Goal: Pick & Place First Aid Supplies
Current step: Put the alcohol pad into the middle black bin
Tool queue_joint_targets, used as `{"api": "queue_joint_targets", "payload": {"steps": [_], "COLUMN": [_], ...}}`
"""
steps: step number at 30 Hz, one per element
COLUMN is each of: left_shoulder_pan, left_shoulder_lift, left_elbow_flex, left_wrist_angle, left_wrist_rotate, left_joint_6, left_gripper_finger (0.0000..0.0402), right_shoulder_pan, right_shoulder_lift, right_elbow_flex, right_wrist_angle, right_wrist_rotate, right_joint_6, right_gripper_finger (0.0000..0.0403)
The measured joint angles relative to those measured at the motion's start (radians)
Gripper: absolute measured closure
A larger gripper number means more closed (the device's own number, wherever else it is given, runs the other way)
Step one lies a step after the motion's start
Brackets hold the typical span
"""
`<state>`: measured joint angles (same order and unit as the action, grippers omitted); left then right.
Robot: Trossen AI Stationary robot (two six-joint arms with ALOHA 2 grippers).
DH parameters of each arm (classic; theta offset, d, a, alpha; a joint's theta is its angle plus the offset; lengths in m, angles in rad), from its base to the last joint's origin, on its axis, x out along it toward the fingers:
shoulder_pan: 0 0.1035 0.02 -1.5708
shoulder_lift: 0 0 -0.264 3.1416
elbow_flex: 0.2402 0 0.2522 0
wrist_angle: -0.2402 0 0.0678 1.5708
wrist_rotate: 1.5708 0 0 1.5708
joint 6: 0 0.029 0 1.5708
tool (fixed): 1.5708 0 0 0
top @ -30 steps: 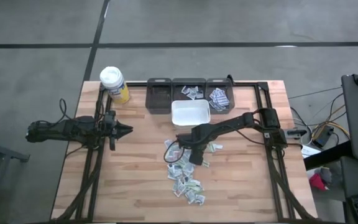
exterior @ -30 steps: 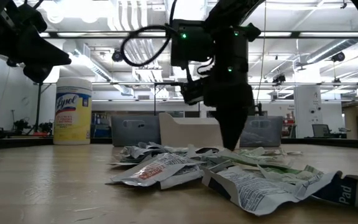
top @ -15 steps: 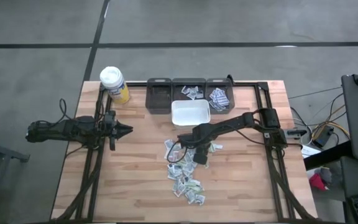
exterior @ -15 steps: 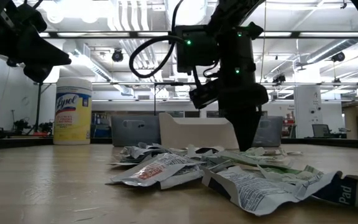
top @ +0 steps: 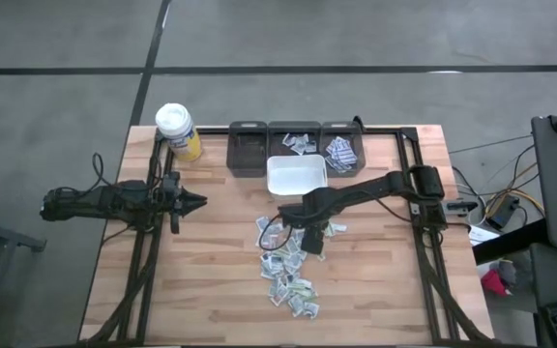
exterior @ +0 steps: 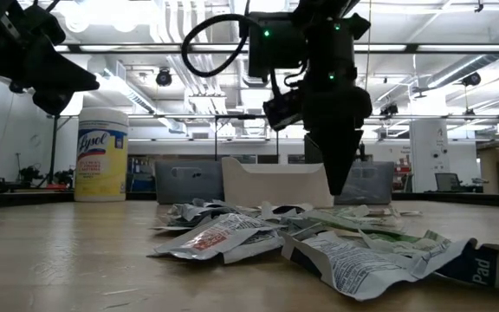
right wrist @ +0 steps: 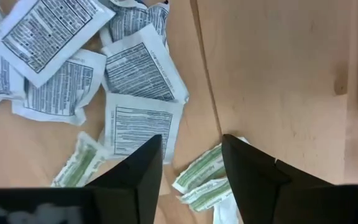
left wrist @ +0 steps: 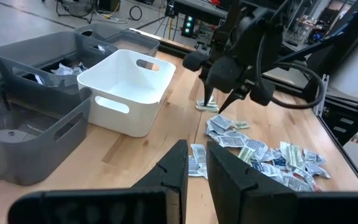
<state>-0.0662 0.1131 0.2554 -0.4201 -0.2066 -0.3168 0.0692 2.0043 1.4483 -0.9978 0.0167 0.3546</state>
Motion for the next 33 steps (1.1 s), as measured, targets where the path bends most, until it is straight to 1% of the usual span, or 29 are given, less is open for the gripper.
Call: {"api": "queue_joint_targets", "payload": {"steps": [4,9,17,29,33], "left_shoulder_pan": [0.000,0.000,0.000,0.000,0.000], "left_shoulder_lift": [0.000,0.000,0.000,0.001,0.001], "left_elbow_flex": [0.000,0.000,0.000,0.000,0.000], "left_wrist_angle": [0.000,0.000,0.000,0.001,0.001], "left_wrist_rotate": [0.000,0.000,0.000,0.000,0.000], "left_joint_6": [0.000,0.000,-0.001,-0.001,-0.001], "left_gripper_finger": [0.0349,0.0349,0.0349,0.0348,0.0349], "right_shoulder_pan": [0.000,0.007,0.009,0.009,0.008], "right_shoulder_lift": [-0.006,0.019,0.041,0.079,0.081], "right_elbow_flex": [0.001,-0.003,-0.015,-0.047,-0.048], "right_wrist_angle": [0.003,0.009,0.019,0.044,0.044], "right_wrist_rotate": [-0.026,-0.048,-0.040,-0.042,-0.040], "right_joint_6": [0.000,0.007,0.038,0.040,0.047], "right_gripper_finger": [0.0234,0.0236,0.0231,0.0234,0.0246]}}
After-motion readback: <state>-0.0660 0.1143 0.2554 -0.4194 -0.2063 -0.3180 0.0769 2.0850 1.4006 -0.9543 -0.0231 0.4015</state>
